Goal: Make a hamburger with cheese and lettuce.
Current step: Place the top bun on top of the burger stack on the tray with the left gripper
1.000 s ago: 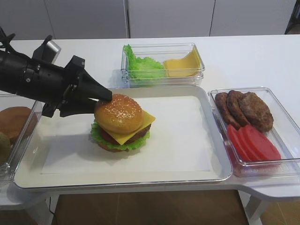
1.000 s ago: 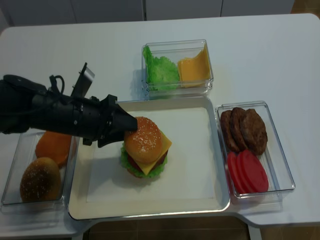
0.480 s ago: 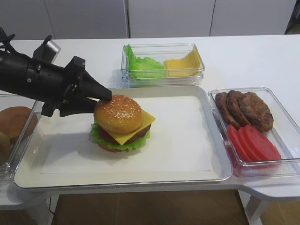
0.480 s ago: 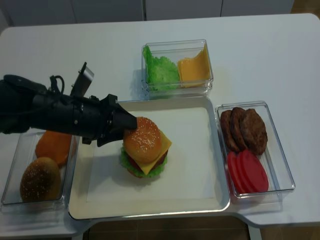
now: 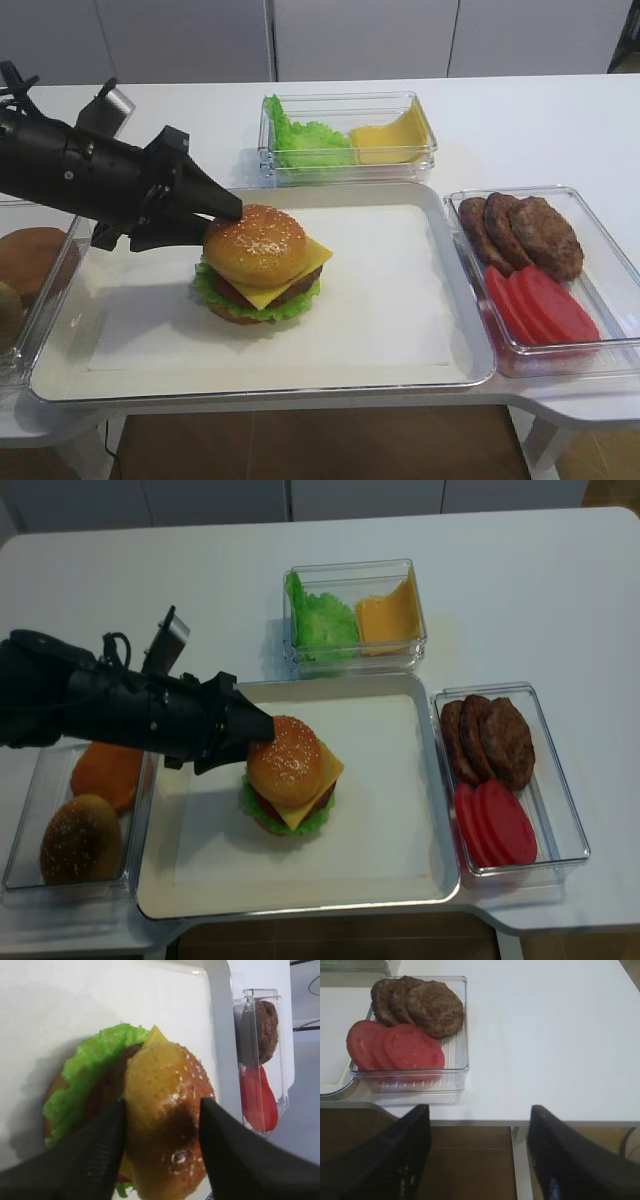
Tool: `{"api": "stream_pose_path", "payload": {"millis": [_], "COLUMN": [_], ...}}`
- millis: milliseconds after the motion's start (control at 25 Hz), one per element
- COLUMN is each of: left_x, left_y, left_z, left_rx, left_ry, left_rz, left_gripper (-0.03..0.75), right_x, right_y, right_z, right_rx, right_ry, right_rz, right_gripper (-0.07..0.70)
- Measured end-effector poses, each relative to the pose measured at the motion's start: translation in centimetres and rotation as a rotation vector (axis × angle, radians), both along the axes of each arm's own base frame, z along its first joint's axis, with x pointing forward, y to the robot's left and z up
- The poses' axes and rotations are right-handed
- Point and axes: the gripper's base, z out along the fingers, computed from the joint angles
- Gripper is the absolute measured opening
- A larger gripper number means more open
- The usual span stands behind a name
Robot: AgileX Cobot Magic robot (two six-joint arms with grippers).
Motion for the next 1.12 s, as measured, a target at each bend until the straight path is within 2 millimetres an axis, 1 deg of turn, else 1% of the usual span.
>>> {"api": "stream_pose_path", "payload": {"millis": [200, 560, 840, 1120], "left_x": [-0.19, -0.11, -0.11, -0.11], "left_y": [-0.59, -0.5, -0.5, -0.5], "left_z": [-0.09, -0.19, -0.19, -0.19], "left_rx": [0.014, 0.03, 0.033, 0.033], "left_ry": [-0.005, -0.012, -0.022, -0.022], "left_rz": [-0.021, -0.014, -0.021, -0.021], "left_gripper": [0.357, 0.359, 0.432, 0.443], "right_x": [0.0, 0.0, 0.0, 0.0], "right_y": [0.0, 0.0, 0.0, 0.0], "right_z": [0.0, 0.0, 0.0, 0.0], "right_rx": [0.0, -0.003, -0.003, -0.003], "right_ry": [0.0, 0.0, 0.0, 0.0], "right_rz": [0.0, 0.002, 0.002, 0.002], "right_gripper": [0.465, 0.465, 0.465, 0.465]}}
